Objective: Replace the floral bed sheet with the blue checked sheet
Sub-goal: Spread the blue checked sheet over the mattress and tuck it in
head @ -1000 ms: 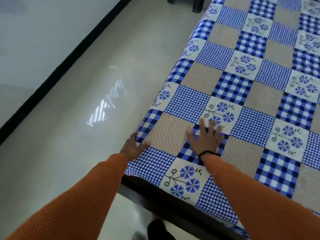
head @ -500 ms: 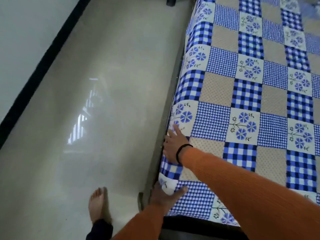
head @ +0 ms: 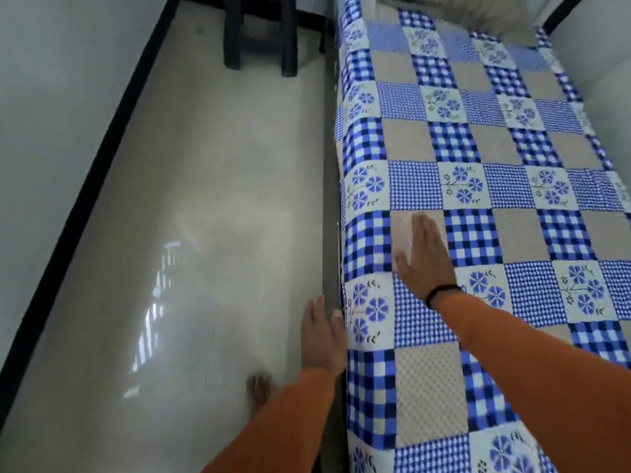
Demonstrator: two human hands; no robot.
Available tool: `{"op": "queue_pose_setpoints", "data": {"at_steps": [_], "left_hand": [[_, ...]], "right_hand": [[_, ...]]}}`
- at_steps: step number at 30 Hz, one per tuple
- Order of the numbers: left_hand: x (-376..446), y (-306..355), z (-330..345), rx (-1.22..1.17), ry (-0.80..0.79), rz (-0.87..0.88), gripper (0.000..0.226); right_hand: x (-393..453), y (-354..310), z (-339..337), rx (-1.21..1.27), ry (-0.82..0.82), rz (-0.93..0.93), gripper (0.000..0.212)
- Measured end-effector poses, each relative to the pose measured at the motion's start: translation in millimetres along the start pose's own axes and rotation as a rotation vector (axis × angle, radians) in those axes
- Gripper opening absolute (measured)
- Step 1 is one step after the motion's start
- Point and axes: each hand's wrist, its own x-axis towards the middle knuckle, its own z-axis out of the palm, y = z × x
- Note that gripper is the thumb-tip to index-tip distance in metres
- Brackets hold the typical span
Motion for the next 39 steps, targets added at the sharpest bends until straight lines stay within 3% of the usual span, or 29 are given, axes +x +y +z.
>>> {"op": "queue_pose_setpoints", "data": {"at_steps": [5,10,12,15,16,18,20,22,24,26,28,30,32,34,36,37,39], "left_hand": [[123,67,35,0.05,-0.158,0.26,0.062],[246,122,46,0.021,-0.122,0.276,0.059],[278,145,39,0.002,-0.089,0.207,0.063],[332,180,16,0.196,0.015,0.099,0.064],[351,192,6,0.269,0.033,0.064,0.065],[388,213,-9,0.355,0.063,0.08,0.066],[417,233,-16,0.35,0.004,0.134,0.069],[441,250,-16,0.271,-0.098,0.121,0.066],[458,264,-11,0.188,-0.128,0.118,0.059],[469,273,-7,0.078,-0.125,0.118,0.048],[480,278,-6,0.031,-0.112,0.115,0.043],[496,281,-8,0.03,-0.078,0.11,0.043],[517,289,-12,-0.005,-0.031,0.036,0.046],[531,298,-16,-0.005,-0.051,-0.076,0.047],[538,302,-11,-0.003,-0.203,-0.195,0.051],[541,300,-4,-0.03,-0.261,-0.233,0.052],[548,295,11,-0.08,-0.286,-0.281,0.052]], "right_hand": [[79,83,32,0.014,-0.055,0.286,0.078],[172,20,67,-0.037,0.028,0.251,0.085],[194,-16,63,-0.128,-0.05,-0.075,0.091],[213,-37,59,-0.205,-0.158,-0.835,0.082],[227,-34,52,-0.186,-0.153,-0.942,0.079],[267,-19,41,-0.041,-0.112,-0.778,0.077],[318,5,25,0.088,0.011,-0.377,0.075],[369,39,16,0.066,0.071,0.014,0.075],[409,49,18,0.097,0.032,0.222,0.08],[435,25,24,0.074,0.023,0.185,0.085],[449,-4,31,-0.032,-0.017,-0.086,0.086],[460,-18,30,-0.131,-0.079,-0.47,0.079],[480,-13,12,-0.139,-0.058,-0.665,0.072],[509,-2,1,-0.097,-0.015,-0.493,0.069],[542,16,-7,0.046,-0.045,-0.149,0.073],[558,24,-8,0.069,-0.069,-0.063,0.078],[585,35,-10,-0.029,-0.118,-0.147,0.085]]}}
